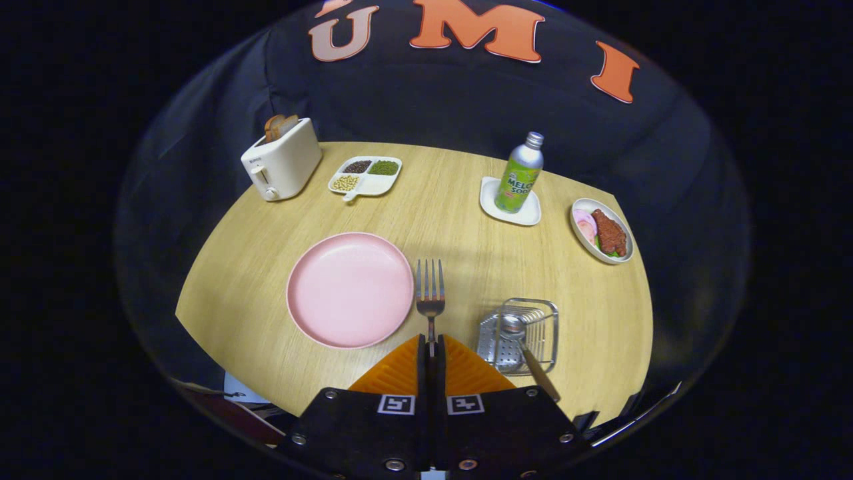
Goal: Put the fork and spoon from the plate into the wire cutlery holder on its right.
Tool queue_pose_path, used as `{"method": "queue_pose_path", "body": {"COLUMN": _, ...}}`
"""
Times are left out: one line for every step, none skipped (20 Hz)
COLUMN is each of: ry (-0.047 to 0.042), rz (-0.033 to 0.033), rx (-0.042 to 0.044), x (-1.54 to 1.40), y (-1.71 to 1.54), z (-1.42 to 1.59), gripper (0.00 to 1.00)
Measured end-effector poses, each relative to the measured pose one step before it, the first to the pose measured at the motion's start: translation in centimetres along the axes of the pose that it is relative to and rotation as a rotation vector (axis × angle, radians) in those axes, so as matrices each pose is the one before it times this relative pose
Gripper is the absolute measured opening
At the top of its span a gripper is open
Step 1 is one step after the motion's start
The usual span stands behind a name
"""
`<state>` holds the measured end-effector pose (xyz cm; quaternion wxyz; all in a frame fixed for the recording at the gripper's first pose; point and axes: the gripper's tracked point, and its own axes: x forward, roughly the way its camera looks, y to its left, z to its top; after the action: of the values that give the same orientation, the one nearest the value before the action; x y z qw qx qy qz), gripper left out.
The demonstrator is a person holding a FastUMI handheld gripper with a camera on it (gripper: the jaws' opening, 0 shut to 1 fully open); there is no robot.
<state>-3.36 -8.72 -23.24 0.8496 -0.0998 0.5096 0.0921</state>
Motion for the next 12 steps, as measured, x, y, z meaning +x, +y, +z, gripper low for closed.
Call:
{"method": "queue_pose_path", "body": {"ry": 0.01525, "rz": -0.00904, "rx": -0.01127, "x": -0.429, "y": -0.925, "z": -0.145, "gripper": 0.03}}
{"method": "queue_pose_path", "body": {"ry": 0.01707, "rz": -0.00657, "rx": -0.00656, "x": -0.435, "y": -0.848, "z": -0.214, "gripper": 0.03}}
{"method": "queue_pose_path", "body": {"ry": 0.02453, "rz": -0.00206, "rx": -0.00118, "x": -0.447, "y": -0.855, "z": -0.387, "gripper": 0.03}}
{"method": "queue_pose_path", "body": {"ry": 0.02299, "rz": 0.00589, "rx": 0.00818, "x": -0.396, "y": -0.624, "z": -0.185, "gripper": 0.03}}
{"method": "queue_pose_path", "body": {"ry": 0.01794, "rz": -0.00106, "rx": 0.00602, "x": -0.358, "y": -0.644, "z": -0.225, "gripper": 0.03}}
{"method": "queue_pose_path", "body": {"ry": 0.02082, "rz": -0.0062, "rx": -0.00301, "x": -0.227, "y": -0.86, "z": -0.138, "gripper": 0.03}}
{"method": "queue_pose_path", "body": {"ry": 0.02272, "rz": -0.01074, "rx": -0.01239, "x": -0.033, "y": -0.922, "z": -0.251, "gripper": 0.03}}
{"method": "queue_pose_path", "body": {"ry": 0.02487, "rz": -0.01462, "rx": -0.00821, "x": -0.151, "y": -1.005, "z": -0.34, "gripper": 0.03}}
{"method": "queue_pose_path", "body": {"ry": 0.02973, "rz": -0.0046, "rx": -0.00329, "x": -0.082, "y": -0.635, "z": -0.472, "gripper": 0.03}}
{"method": "queue_pose_path", "body": {"ry": 0.03102, "rz": 0.00252, "rx": -0.00084, "x": 0.096, "y": -0.341, "z": -0.327, "gripper": 0.03}}
{"method": "queue_pose_path", "body": {"ry": 0.03365, "rz": 0.00251, "rx": -0.00351, "x": 0.19, "y": -0.344, "z": -0.532, "gripper": 0.03}}
{"method": "queue_pose_path", "body": {"ry": 0.03021, "rz": -0.00095, "rx": -0.00869, "x": 0.153, "y": -0.284, "z": -0.368, "gripper": 0.03}}
